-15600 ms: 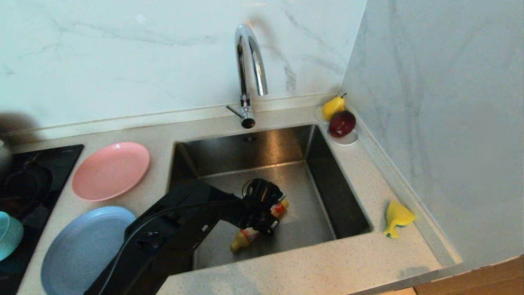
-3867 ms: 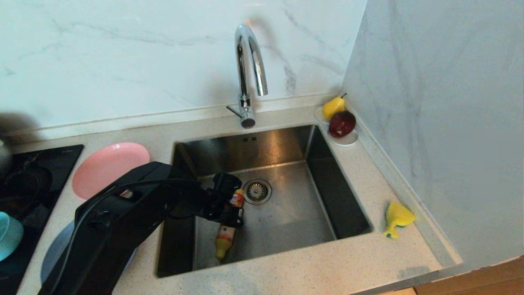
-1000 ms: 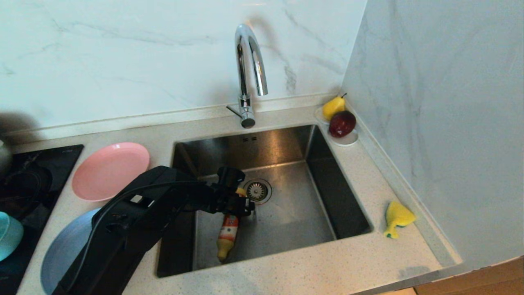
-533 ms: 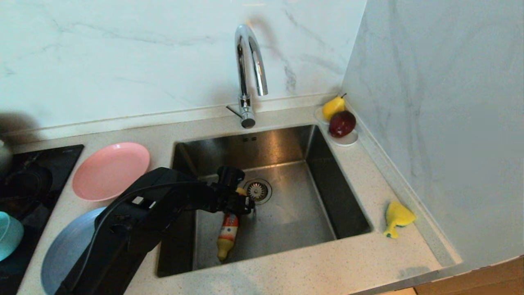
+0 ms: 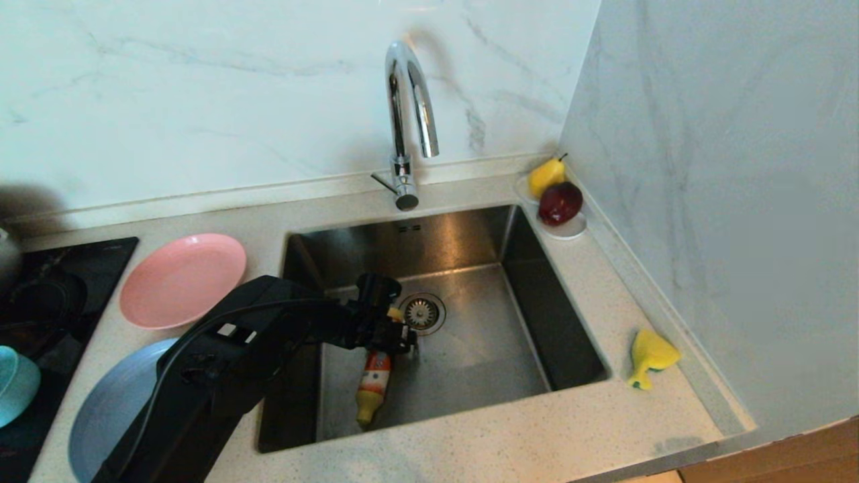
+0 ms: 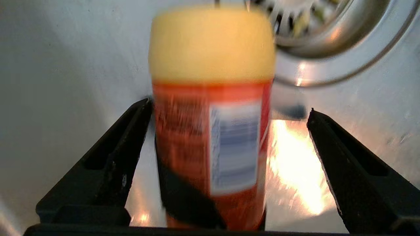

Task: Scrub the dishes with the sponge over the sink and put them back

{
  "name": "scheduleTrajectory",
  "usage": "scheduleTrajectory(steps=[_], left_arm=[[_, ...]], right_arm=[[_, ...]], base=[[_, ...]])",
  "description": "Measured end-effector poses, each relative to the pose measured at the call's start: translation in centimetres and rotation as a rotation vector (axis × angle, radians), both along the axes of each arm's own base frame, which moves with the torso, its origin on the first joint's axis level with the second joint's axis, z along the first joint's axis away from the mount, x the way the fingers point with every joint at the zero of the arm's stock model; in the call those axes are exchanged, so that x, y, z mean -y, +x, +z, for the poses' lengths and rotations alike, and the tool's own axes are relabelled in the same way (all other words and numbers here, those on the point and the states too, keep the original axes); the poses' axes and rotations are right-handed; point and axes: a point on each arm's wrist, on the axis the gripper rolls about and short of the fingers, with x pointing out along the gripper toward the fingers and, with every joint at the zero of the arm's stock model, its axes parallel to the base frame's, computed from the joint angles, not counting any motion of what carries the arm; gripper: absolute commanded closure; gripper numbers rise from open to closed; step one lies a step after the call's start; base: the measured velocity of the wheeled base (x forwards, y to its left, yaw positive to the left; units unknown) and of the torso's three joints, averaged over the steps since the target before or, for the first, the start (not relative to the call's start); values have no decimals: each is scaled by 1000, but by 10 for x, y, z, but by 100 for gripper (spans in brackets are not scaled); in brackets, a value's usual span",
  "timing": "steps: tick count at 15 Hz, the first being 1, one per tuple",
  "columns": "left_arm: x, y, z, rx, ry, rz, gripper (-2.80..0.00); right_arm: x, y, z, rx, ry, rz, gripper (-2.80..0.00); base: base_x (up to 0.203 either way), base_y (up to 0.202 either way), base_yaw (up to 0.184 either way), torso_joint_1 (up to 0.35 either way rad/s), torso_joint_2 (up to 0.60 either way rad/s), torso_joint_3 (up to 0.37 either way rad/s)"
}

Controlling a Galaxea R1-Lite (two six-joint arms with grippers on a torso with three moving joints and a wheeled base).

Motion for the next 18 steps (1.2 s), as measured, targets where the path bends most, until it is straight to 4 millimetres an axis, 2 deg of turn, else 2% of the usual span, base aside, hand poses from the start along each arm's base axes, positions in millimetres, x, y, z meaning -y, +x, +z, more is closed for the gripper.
scheduleTrajectory(steps=[18], left_arm=[[-5,-11,-7,-86,115,20,-280]], right_arm=[[0,0,0,0,0,0,0]], base=[[0,0,0,0,0,0]])
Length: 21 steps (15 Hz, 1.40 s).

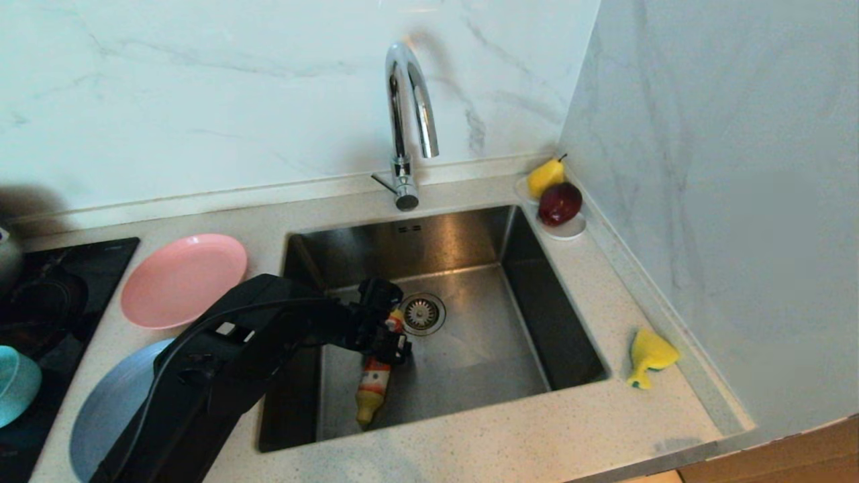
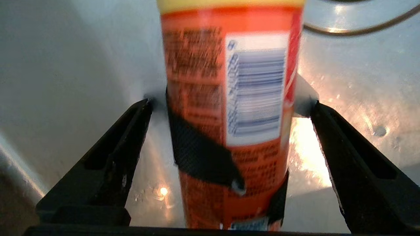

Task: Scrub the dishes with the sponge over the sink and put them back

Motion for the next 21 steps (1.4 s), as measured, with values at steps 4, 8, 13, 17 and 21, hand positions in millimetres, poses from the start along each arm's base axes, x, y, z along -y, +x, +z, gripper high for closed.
scheduleTrajectory(steps=[4,8,13,17,21], left_arm=[[-3,-7,-1,-65,48,14,-280],[-3,-7,1,-68,51,16,-280],[-3,-6,1,-65,50,17,-280],[-2,-5,1,-63,50,15,0],[-3,-5,1,-60,51,17,0]], right_arm=[[0,0,0,0,0,0,0],[0,0,0,0,0,0,0],[0,0,0,0,0,0,0],[0,0,0,0,0,0,0],[0,0,0,0,0,0,0]], base=[[0,0,0,0,0,0],[0,0,0,0,0,0],[0,0,0,0,0,0],[0,0,0,0,0,0],[0,0,0,0,0,0]])
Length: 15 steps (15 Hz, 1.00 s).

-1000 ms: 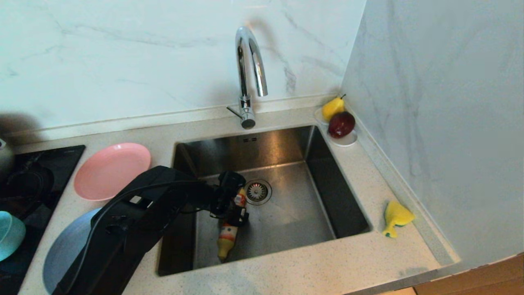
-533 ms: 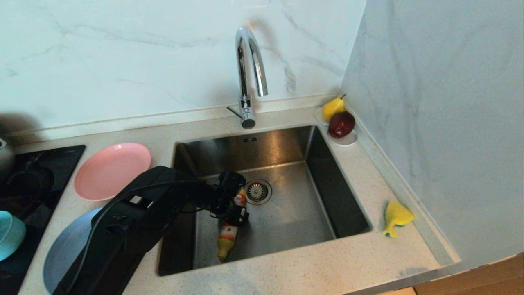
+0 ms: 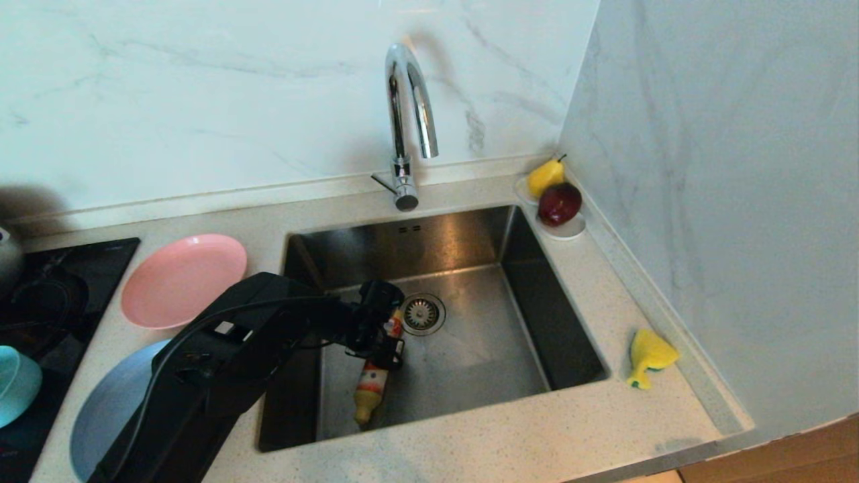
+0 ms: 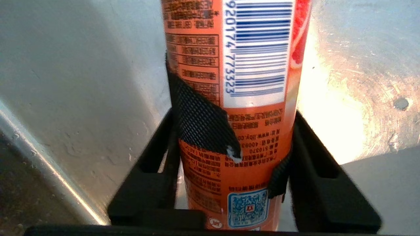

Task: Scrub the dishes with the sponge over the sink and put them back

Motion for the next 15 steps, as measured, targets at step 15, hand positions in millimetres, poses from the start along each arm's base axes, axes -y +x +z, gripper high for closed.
scheduleTrajectory(steps=[15], left_arm=[[0,0,-1,-1,-5,-1,0]], right_arm=[[0,0,0,0,-1,0,0]], base=[[0,0,0,0,0,0]])
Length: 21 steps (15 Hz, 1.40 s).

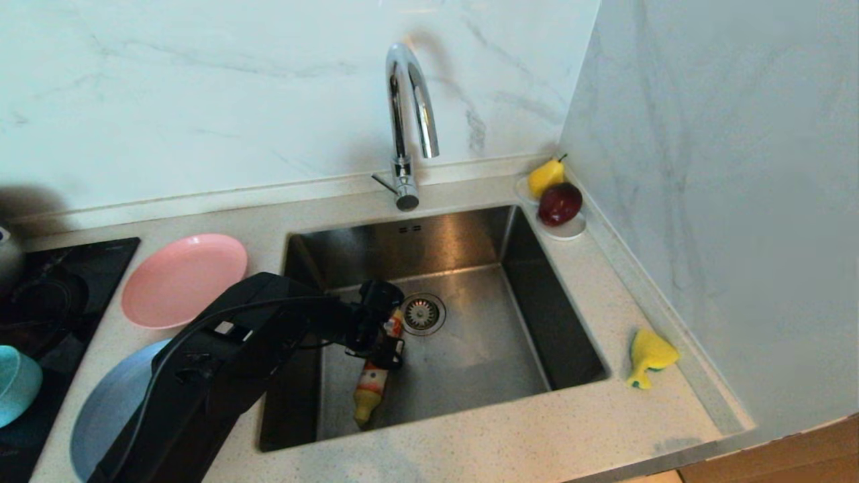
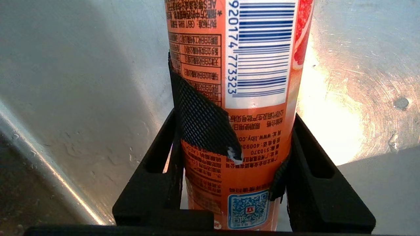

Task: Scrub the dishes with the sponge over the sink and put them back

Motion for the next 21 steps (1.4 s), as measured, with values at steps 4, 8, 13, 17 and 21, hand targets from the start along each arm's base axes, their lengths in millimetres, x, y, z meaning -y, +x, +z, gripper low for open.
scheduleTrajectory(steps=[4,8,13,17,21], left_arm=[[0,-1,0,-2,-3,3,0],[0,-2,12,-6,-77,33,0],[0,-3,39,25,-228,209,0],[-5,-3,60,47,-341,337,0],[-19,-3,72,-13,-476,438,0]], right_arm=[[0,0,0,0,0,0,0],[0,0,0,0,0,0,0],[0,0,0,0,0,0,0],[0,0,0,0,0,0,0],[0,0,0,0,0,1,0]], base=[[0,0,0,0,0,0],[0,0,0,0,0,0],[0,0,0,0,0,0],[0,0,0,0,0,0],[0,0,0,0,0,0]])
